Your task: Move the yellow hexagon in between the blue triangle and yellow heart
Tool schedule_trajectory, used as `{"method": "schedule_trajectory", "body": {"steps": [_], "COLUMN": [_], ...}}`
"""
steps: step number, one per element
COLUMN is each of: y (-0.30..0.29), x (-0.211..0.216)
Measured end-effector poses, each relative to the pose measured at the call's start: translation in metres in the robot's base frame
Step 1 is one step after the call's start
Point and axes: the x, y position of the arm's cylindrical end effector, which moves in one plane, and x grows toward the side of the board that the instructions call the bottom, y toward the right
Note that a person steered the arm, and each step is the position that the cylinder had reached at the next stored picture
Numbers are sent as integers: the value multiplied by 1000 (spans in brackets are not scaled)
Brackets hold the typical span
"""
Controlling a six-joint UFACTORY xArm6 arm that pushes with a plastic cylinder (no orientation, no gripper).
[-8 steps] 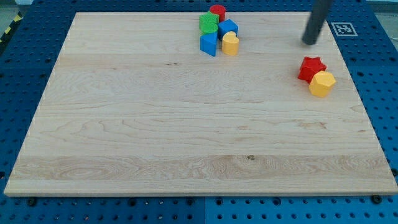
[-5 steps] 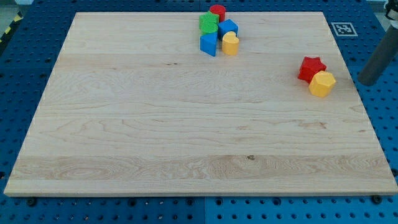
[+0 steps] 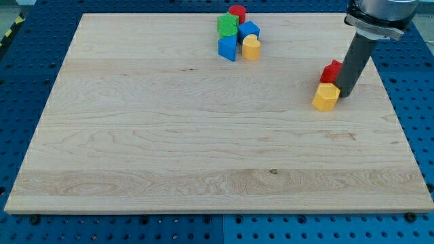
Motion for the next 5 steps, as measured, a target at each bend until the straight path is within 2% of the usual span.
{"method": "schedule_trajectory", "body": {"steps": [2, 5], "y": [18, 25], "x": [25, 29]}}
